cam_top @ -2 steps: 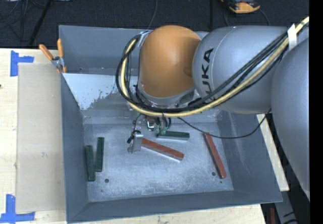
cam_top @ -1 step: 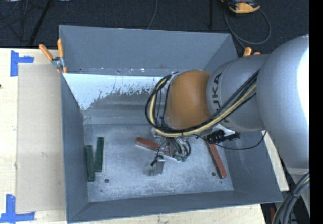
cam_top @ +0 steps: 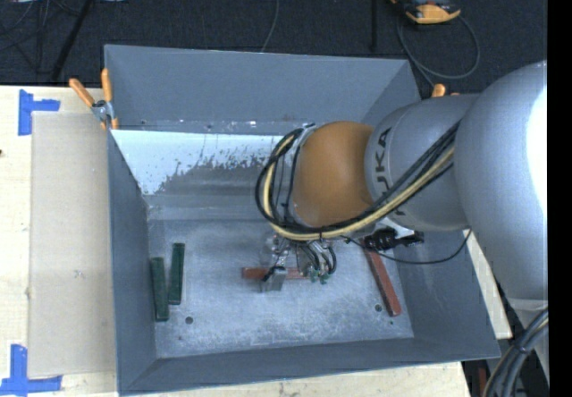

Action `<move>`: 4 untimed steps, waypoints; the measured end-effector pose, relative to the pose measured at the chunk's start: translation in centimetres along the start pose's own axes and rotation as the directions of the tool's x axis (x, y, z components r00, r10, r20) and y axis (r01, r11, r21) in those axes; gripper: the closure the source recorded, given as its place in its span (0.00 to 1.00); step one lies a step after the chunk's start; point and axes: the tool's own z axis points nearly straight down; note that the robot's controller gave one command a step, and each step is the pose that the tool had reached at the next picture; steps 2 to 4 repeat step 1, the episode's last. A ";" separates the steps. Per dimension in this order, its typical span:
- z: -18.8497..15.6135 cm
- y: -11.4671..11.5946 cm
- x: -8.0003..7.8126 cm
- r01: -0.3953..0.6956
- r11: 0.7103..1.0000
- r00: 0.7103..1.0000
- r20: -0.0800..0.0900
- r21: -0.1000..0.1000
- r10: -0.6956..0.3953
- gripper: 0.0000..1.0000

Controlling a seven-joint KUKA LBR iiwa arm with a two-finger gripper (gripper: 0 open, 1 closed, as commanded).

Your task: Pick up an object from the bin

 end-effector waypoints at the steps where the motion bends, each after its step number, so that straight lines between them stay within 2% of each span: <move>1: -13.1 3.0 0.4 0.024 1.000 1.000 0.010 -0.003 -0.024 1.00; 4: -13.1 3.0 0.4 0.024 1.000 1.000 0.010 -0.003 -0.024 1.00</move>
Offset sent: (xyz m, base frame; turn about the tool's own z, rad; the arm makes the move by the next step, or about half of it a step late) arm -0.0032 0.0286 0.1268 -0.0199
